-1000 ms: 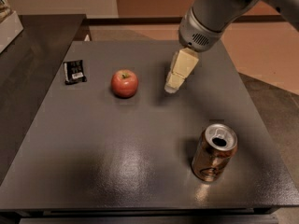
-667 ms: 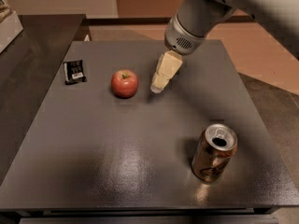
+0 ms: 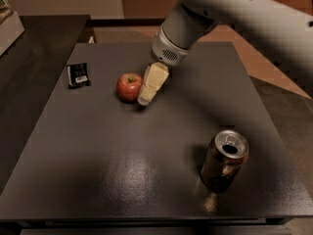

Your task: Pick apple

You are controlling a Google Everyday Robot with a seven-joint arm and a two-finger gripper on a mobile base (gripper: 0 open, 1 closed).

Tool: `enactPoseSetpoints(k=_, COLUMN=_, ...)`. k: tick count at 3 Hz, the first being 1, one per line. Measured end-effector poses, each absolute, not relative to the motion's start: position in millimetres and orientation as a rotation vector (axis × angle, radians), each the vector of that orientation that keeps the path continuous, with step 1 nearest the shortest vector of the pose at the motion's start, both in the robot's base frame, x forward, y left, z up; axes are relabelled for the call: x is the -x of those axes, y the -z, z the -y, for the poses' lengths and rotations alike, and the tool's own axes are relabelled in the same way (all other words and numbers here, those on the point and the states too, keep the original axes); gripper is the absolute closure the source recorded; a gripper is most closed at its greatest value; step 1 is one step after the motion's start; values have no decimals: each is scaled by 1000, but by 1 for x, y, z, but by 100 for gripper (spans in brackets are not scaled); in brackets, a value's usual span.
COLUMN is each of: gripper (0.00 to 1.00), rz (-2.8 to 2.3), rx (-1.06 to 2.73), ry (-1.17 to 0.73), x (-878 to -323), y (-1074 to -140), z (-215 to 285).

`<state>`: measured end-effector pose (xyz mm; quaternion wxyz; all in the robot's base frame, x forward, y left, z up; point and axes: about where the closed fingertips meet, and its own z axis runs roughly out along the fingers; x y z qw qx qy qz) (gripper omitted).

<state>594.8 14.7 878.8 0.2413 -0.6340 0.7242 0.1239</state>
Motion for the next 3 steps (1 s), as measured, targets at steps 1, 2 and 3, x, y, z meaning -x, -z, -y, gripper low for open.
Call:
enactPoseSetpoints(k=1, gripper=0, rz=-1954, rx=1774, ry=-396, x=-589, y=-869, z=-33)
enactPoseSetpoints(k=2, gripper=0, rz=-1932, rx=1807, ry=-429, x=-584, y=-859, z=-50)
enactPoseSetpoints(k=3, gripper=17, rz=-1925, rx=1826, ry=-444, x=-581, y=-852, z=-62)
